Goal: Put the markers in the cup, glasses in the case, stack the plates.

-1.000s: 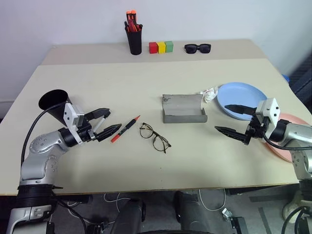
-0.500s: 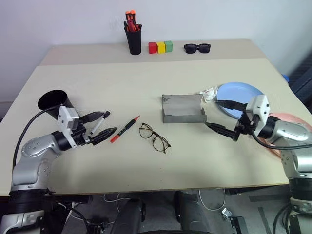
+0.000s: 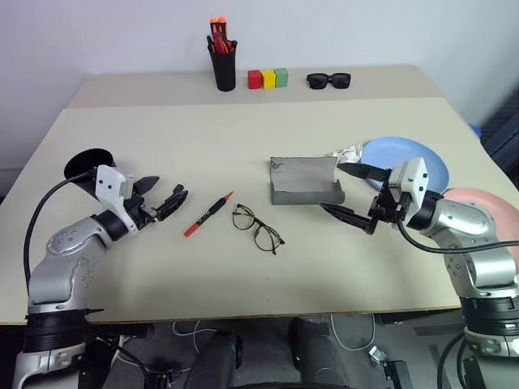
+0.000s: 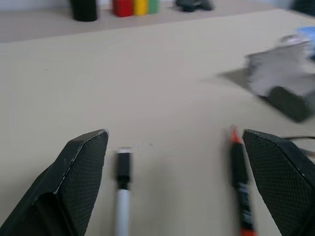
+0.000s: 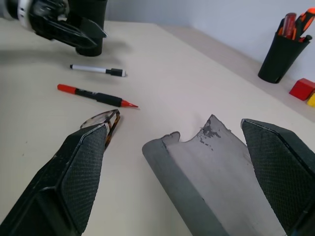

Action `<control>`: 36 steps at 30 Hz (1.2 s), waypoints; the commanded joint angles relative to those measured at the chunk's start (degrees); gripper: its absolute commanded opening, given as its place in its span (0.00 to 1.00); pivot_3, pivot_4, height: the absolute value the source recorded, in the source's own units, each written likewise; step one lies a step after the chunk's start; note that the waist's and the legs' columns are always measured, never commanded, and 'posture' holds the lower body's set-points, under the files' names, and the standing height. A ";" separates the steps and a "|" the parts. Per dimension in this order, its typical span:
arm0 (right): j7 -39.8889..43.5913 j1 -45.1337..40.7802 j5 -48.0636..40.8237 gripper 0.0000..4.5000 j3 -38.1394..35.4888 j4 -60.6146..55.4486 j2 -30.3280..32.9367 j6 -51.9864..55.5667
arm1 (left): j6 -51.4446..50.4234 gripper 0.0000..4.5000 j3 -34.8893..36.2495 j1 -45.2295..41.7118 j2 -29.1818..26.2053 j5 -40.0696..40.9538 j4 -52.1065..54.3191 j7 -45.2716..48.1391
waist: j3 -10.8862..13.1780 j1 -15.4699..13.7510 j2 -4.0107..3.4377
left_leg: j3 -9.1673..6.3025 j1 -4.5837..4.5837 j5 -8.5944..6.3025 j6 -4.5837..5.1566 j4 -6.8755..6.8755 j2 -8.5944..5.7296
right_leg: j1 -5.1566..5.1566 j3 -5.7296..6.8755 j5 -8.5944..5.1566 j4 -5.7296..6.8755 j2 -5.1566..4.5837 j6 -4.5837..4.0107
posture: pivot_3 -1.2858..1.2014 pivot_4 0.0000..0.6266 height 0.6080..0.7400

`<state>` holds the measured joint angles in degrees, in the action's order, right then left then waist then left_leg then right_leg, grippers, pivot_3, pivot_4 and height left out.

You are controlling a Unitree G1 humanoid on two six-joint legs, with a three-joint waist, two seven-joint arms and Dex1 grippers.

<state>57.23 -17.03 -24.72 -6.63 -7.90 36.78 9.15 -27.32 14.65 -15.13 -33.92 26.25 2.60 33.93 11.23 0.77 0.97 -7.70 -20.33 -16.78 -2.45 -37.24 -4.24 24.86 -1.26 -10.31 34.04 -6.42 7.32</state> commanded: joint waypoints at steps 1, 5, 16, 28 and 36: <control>-1.10 -0.47 0.30 0.99 0.14 -0.59 -1.30 -1.77 | -4.78 1.00 -0.70 -3.25 -2.39 -2.63 -1.25 -3.34 | 0.00 0.01 0.00 | 0.00 -0.01 0.00 0.00 0.00 0.00 | 0.00 0.00 0.00 0.00 0.00 0.00 | 0.52 0.24 1.00; -1.89 0.47 0.78 0.99 0.43 -1.09 -2.27 -2.43 | -9.76 1.00 -2.90 -8.85 -2.79 -3.89 -5.63 -4.28 | 0.00 -0.19 0.00 | 0.01 -0.01 0.00 0.00 -0.01 -0.03 | 0.00 0.00 0.00 -0.01 -0.01 0.01 | 0.52 0.24 1.00; -3.31 2.19 1.89 0.99 0.82 -2.06 -2.16 -3.32 | -16.34 1.00 -9.30 -20.32 -2.88 -5.28 -14.78 1.38 | 0.00 0.13 0.01 | -0.01 -0.04 0.02 -0.04 0.02 -0.05 | 0.04 0.00 0.00 -0.01 0.00 0.01 | 0.52 0.24 1.00; -3.90 1.97 2.78 0.99 1.16 -0.98 -2.37 -4.22 | -27.39 1.00 -14.27 -21.50 -4.31 -7.55 -8.31 0.52 | 0.00 0.08 0.02 | -0.01 -0.04 0.03 -0.05 0.00 -0.05 | 0.04 0.00 0.00 0.01 -0.01 0.01 | 0.52 0.24 1.00; -4.16 1.96 3.29 0.99 1.35 -0.60 -2.41 -4.65 | -30.46 1.00 -13.10 -22.72 -3.46 -8.42 -8.55 -2.02 | 0.00 0.01 0.02 | -0.01 -0.04 0.03 -0.05 0.00 -0.05 | 0.04 0.00 0.00 0.00 -0.01 0.02 | 0.52 0.24 1.00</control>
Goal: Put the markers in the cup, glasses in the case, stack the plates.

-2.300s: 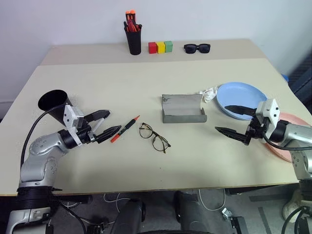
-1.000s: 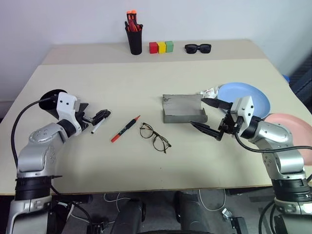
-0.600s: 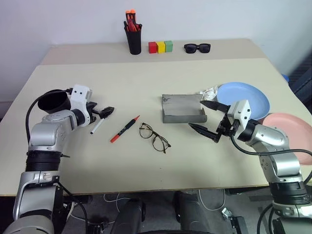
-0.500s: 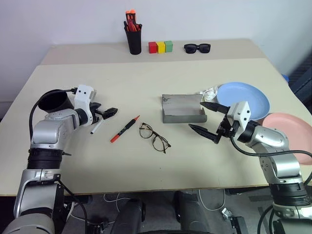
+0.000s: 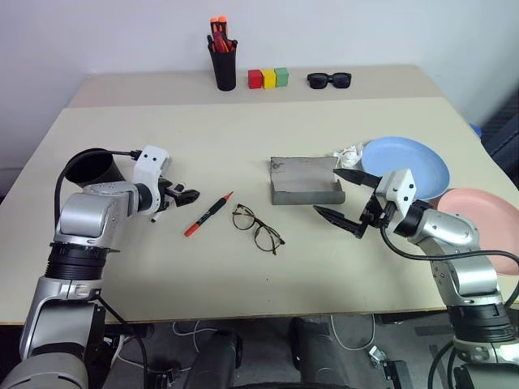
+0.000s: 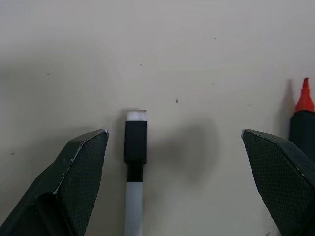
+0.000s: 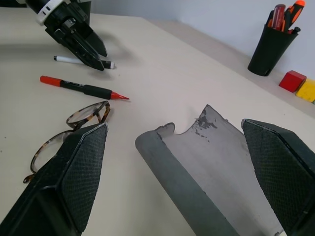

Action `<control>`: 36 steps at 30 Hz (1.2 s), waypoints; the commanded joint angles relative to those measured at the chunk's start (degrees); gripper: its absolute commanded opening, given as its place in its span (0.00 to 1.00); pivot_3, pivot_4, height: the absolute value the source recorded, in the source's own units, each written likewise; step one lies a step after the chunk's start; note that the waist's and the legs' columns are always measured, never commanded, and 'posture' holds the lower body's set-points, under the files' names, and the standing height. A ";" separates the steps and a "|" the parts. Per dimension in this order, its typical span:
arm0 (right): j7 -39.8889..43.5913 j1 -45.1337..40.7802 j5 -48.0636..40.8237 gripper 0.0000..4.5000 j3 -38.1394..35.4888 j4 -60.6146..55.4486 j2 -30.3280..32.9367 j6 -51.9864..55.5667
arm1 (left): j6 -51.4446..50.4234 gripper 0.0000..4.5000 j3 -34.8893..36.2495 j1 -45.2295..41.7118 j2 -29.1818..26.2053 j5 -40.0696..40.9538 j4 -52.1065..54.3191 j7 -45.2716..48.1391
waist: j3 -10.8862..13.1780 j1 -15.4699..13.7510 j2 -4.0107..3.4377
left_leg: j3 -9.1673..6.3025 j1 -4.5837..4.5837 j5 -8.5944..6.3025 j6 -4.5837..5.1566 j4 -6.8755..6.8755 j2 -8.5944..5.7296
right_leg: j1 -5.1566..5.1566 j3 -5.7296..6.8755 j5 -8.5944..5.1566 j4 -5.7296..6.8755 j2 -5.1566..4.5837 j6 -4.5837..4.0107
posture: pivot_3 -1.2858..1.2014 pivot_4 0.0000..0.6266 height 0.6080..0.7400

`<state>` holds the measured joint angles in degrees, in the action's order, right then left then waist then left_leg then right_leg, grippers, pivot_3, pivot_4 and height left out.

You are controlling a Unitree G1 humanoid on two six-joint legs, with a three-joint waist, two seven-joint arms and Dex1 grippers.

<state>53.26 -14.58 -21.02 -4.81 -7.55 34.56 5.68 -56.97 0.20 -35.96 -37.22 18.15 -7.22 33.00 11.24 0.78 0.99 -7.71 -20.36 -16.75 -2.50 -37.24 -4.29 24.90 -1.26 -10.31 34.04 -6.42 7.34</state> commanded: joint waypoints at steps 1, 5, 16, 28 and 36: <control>-0.20 -0.56 -0.28 0.99 -0.44 -0.92 -0.17 -1.25 | -0.91 1.00 1.33 -2.05 0.01 -0.51 0.88 -1.40 | 0.00 -0.01 0.00 | 0.00 0.00 0.00 0.00 0.00 0.00 | 0.00 0.00 0.00 0.00 0.00 0.00 | 0.52 0.24 1.00; -0.44 -0.89 -0.23 0.99 -0.38 -1.01 -0.26 -1.11 | -0.83 1.00 0.85 -3.14 0.71 -1.47 -1.93 -2.55 | 0.00 0.00 0.00 | 0.00 0.00 0.00 0.00 0.00 0.00 | 0.00 0.00 0.00 0.00 0.00 0.00 | 0.52 0.24 1.00; -0.78 -0.71 0.34 1.00 -0.80 -0.69 0.18 -1.32 | -1.37 0.46 0.11 -3.97 1.43 -2.82 -4.13 -2.32 | 0.00 0.01 0.00 | 0.00 0.00 0.00 -0.01 0.00 0.00 | 0.00 0.00 0.00 0.00 0.00 0.00 | 0.52 0.24 1.00; -0.91 -1.18 0.16 1.00 -0.46 -0.29 0.03 -1.19 | 0.05 0.00 1.50 -5.17 1.34 -2.06 -2.48 -1.49 | 0.00 0.00 0.00 | 0.00 0.00 0.01 -0.02 -0.01 0.00 | 0.00 0.00 0.00 0.01 0.00 0.00 | 0.52 0.24 1.00; 6.28 -0.31 -6.12 1.00 -1.23 -1.54 2.99 4.86 | 13.06 0.00 7.51 -2.05 1.98 1.97 7.34 2.82 | 0.00 -0.06 0.01 | 0.00 -0.03 0.01 -0.03 0.00 0.01 | 0.02 0.00 0.00 -0.01 -0.03 0.00 | 0.52 0.24 1.00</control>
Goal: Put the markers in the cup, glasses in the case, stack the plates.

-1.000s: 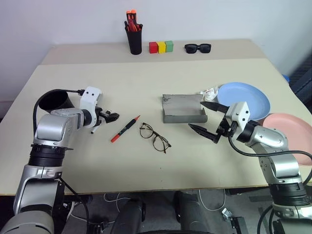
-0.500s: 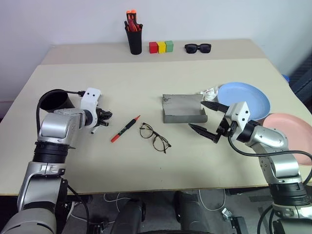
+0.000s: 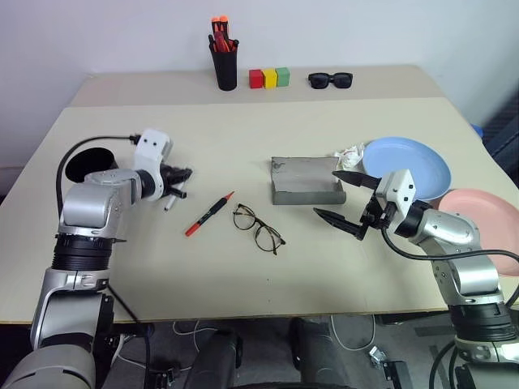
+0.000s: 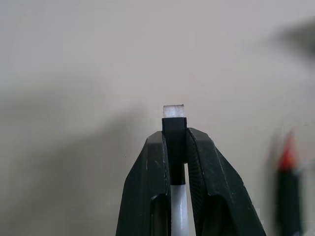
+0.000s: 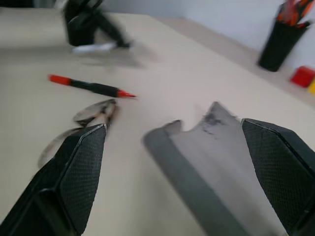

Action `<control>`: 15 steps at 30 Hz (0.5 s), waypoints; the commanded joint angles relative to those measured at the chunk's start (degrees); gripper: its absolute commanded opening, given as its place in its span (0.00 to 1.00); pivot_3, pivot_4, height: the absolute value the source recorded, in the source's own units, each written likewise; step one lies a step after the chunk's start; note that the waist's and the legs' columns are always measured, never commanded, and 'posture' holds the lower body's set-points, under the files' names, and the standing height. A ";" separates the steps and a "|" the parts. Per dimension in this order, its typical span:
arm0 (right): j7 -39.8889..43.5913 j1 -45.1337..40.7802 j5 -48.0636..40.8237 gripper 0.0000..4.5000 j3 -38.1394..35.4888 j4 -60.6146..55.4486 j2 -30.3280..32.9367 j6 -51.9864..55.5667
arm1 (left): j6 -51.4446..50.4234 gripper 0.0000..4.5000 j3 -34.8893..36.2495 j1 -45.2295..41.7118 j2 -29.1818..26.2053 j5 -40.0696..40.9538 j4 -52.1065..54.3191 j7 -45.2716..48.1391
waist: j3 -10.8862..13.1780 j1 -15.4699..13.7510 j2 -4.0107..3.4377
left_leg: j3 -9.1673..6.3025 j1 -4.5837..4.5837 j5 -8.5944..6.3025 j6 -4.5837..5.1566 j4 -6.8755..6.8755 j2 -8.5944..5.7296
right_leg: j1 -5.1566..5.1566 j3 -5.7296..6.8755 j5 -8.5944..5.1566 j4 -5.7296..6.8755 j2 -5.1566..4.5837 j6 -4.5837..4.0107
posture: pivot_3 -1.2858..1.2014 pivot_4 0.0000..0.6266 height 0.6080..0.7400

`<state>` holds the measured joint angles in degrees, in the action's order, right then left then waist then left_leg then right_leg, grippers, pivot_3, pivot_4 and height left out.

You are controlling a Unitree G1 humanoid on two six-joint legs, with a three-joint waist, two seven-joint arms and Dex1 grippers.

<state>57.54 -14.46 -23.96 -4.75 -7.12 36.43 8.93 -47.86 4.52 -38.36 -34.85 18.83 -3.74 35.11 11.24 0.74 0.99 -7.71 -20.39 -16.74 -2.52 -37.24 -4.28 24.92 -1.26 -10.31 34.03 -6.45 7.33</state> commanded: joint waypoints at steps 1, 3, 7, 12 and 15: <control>2.43 -0.76 -3.51 1.00 -1.35 -1.74 1.21 1.77 | 5.36 0.00 3.50 0.36 -0.23 1.16 4.30 0.46 | 0.00 0.00 0.00 | 0.00 0.01 0.00 0.00 0.00 0.00 | -0.01 0.00 0.00 0.01 0.00 0.00 | 0.52 0.24 1.00; 3.93 -1.36 -5.89 1.00 -1.63 -2.34 1.36 3.25 | 9.61 0.00 5.41 0.45 0.58 1.65 6.62 -0.07 | 0.00 0.05 0.00 | 0.00 0.02 0.00 0.00 0.00 0.00 | -0.01 0.00 0.00 0.01 0.00 0.00 | 0.52 0.24 1.00; 4.31 -3.00 -8.17 1.00 -2.07 -2.00 0.52 4.45 | 15.76 0.00 9.39 0.33 2.40 3.72 9.42 -0.96 | 0.00 0.07 0.00 | 0.01 0.02 0.00 -0.01 -0.01 0.01 | -0.01 -0.01 0.00 0.00 0.00 0.00 | 0.52 0.24 1.00; 4.31 -4.39 -7.36 1.00 -1.56 -0.21 0.26 3.69 | 21.67 0.00 17.53 1.06 3.07 7.56 12.41 -2.96 | 0.00 0.04 0.00 | 0.01 0.01 0.00 -0.01 -0.01 0.01 | 0.00 0.00 0.00 0.01 0.00 0.00 | 0.52 0.24 1.00; 4.57 -4.71 -7.07 1.00 -1.50 0.47 0.33 3.33 | 26.23 0.00 22.78 2.05 1.84 9.40 12.99 -2.78 | 0.00 0.05 0.00 | 0.02 0.02 0.00 -0.01 -0.01 0.01 | 0.00 0.00 0.00 0.00 0.00 0.00 | 0.52 0.24 1.00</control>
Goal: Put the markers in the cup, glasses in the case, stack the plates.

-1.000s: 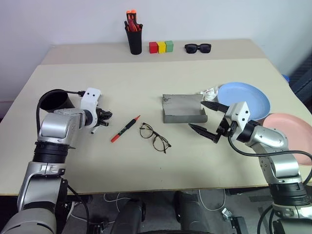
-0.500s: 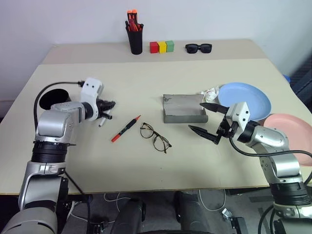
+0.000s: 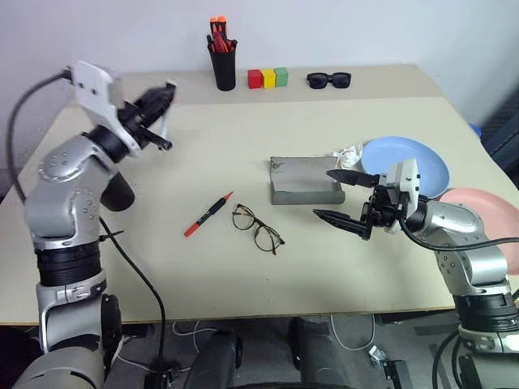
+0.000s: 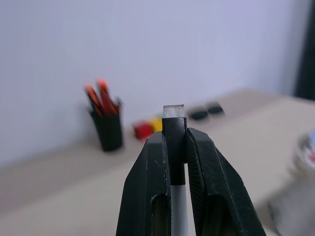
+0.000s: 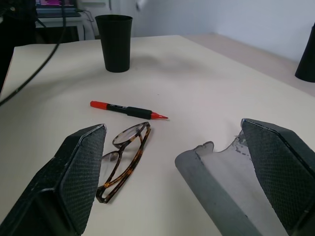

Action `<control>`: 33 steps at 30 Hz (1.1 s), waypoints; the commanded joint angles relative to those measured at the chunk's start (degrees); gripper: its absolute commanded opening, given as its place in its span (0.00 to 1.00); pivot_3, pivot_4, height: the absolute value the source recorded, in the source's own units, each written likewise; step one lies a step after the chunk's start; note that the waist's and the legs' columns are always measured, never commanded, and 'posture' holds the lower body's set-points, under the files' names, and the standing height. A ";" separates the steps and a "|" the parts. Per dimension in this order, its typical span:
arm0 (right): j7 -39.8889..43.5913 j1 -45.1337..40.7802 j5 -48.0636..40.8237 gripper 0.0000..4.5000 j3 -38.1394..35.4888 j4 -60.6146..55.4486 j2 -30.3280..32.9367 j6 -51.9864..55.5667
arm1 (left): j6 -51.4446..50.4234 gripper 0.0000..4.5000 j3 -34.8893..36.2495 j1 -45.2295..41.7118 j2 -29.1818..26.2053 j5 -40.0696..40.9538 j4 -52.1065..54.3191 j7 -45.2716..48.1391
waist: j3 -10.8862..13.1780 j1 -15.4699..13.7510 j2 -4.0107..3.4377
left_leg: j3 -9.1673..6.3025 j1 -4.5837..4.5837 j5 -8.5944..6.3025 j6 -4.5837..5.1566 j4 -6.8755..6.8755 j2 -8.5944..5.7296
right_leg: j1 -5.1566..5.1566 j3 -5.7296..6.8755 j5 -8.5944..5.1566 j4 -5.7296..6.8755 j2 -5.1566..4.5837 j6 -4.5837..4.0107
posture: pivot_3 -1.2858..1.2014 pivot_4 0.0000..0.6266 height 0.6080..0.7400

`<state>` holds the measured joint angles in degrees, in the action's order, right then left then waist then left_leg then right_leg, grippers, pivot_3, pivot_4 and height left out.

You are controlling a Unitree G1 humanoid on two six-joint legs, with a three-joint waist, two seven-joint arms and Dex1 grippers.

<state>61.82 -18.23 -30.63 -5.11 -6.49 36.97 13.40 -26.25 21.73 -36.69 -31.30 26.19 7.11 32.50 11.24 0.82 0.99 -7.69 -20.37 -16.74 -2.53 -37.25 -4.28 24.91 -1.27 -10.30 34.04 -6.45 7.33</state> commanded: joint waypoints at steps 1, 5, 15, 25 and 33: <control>0.38 -1.08 -0.31 1.00 -1.09 0.09 -0.22 -1.26 | 6.68 0.00 7.19 1.05 -2.35 2.80 1.68 1.05 | 0.00 -0.05 0.00 | 0.00 0.00 0.00 0.00 0.00 0.00 | 0.00 0.00 0.00 0.00 0.00 0.00 | 0.52 0.24 1.00; 0.67 -2.14 0.06 1.00 -0.38 0.82 -0.63 -1.64 | 14.76 0.00 11.58 4.17 -3.69 3.43 -3.11 3.80 | 0.00 -0.10 -0.01 | 0.03 0.01 0.00 0.00 0.00 0.00 | -0.01 0.00 0.00 0.00 0.00 0.00 | 0.52 0.24 1.00; 0.71 -3.41 -0.22 1.00 0.37 -0.75 -0.94 -0.71 | 35.78 0.00 13.92 5.97 -2.67 2.68 -21.66 8.65 | -0.02 -0.19 0.02 | 0.01 0.00 0.00 0.01 -0.07 -0.01 | -0.04 0.01 0.01 0.00 0.00 -0.01 | 0.52 0.24 1.00; 0.01 -2.42 -0.37 1.00 -0.36 -2.49 -0.43 0.21 | 45.85 0.00 13.09 3.10 -1.50 4.11 -38.10 12.33 | -0.03 -0.16 0.03 | 0.01 0.00 0.00 0.01 -0.06 -0.01 | -0.04 0.02 0.01 0.01 0.01 0.00 | 0.52 0.24 1.00; -0.17 -1.97 -0.26 1.00 -0.78 -2.99 0.13 0.53 | 48.68 0.00 12.59 5.63 0.87 3.90 -40.40 12.66 | -0.03 -0.12 0.03 | 0.00 0.00 0.00 0.01 -0.06 -0.01 | -0.03 0.02 0.01 0.01 0.01 0.00 | 0.52 0.24 1.00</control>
<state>61.80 -19.99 -30.13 -4.69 -7.13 36.58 14.15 20.97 34.27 -31.16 -29.72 29.40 -34.15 45.38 11.22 0.70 1.03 -7.69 -20.37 -16.74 -2.52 -37.31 -4.28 24.88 -1.25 -10.29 34.05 -6.44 7.33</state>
